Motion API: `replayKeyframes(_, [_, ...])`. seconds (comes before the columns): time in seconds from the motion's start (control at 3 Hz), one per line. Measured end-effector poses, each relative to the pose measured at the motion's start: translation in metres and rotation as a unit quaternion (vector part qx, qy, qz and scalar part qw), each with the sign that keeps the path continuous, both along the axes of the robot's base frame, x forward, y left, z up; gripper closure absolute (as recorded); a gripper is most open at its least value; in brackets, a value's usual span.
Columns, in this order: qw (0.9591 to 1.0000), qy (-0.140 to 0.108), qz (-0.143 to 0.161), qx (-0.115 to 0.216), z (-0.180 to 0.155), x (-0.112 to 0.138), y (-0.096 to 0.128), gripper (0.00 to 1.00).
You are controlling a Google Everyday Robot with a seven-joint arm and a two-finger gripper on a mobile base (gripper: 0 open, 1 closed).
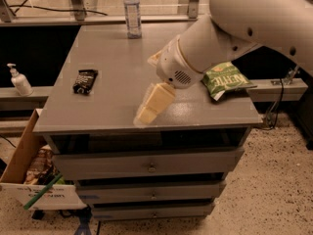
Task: Pick rxbar chocolate
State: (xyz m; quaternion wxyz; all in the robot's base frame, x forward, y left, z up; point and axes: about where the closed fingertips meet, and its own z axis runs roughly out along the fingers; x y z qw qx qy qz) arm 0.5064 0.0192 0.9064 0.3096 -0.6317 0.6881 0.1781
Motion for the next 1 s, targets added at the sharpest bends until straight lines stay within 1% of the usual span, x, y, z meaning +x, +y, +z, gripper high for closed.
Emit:
replayKeyframes(0.33, [0.9985,0.001,0.009,0.054,-0.013,0.033,0.033,0.00])
replayKeyframes(0.67, [0.9944,0.011,0.008,0.105,-0.018,0.066,0.064,0.00])
replayKeyframes(1.0, [0.9895,0.016,0.006,0.144,-0.022,0.088,0.097,0.00])
